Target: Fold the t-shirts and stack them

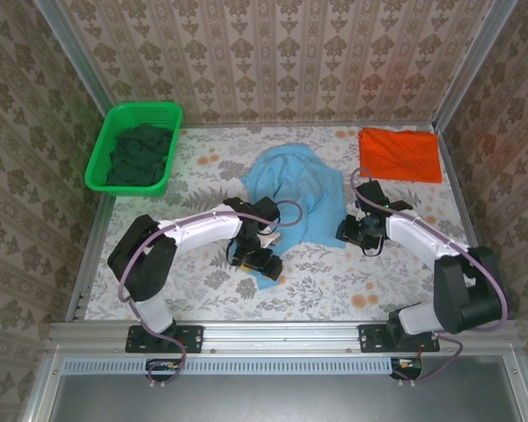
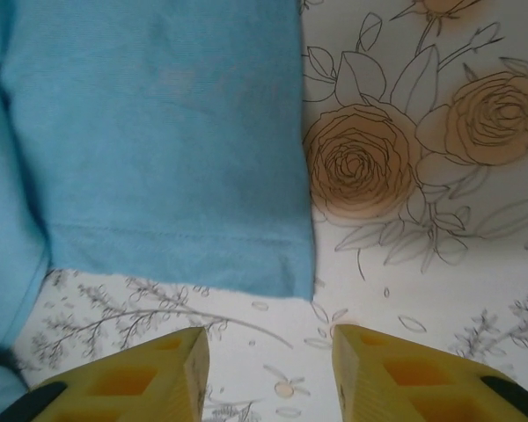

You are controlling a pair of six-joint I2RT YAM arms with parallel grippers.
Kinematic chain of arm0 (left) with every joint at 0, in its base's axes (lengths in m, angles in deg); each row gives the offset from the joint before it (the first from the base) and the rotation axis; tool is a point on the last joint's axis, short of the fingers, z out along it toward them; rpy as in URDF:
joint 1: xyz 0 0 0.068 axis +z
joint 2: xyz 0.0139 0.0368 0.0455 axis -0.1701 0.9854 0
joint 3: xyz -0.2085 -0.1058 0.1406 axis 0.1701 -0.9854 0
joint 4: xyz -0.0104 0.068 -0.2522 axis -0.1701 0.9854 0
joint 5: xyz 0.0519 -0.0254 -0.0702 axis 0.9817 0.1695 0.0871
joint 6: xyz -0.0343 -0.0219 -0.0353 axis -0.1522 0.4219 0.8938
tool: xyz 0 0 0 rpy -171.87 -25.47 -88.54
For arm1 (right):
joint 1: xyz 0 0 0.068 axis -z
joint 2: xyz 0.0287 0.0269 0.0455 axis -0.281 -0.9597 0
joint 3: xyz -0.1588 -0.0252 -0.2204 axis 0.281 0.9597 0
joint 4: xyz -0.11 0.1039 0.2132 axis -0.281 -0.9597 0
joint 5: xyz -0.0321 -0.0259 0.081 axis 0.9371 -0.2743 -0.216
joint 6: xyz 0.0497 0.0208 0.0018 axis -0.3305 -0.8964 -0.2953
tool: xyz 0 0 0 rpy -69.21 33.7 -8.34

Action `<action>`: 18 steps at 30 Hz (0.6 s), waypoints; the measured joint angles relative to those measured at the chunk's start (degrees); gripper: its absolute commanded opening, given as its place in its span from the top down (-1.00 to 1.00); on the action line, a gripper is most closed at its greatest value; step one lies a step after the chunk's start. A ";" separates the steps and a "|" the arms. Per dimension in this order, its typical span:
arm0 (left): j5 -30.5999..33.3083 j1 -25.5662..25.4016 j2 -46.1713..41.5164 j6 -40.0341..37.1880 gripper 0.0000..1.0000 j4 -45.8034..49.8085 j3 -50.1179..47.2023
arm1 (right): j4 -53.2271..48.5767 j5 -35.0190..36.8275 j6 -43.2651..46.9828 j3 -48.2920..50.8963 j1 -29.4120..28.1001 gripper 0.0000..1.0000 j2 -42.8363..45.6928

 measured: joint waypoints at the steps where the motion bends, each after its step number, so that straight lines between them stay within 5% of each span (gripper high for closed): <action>1: 0.28 -0.68 0.81 0.17 -0.52 -0.17 0.59 | 0.61 0.00 0.11 0.00 0.00 0.23 -1.33; 8: 2.64 -3.23 5.49 2.16 -0.19 -0.35 1.44 | 2.86 0.04 0.24 -0.07 0.00 0.38 -7.43; 18: 6.10 -3.48 6.19 5.09 0.64 -0.70 1.42 | 2.38 0.26 0.72 -1.62 0.09 0.50 -9.66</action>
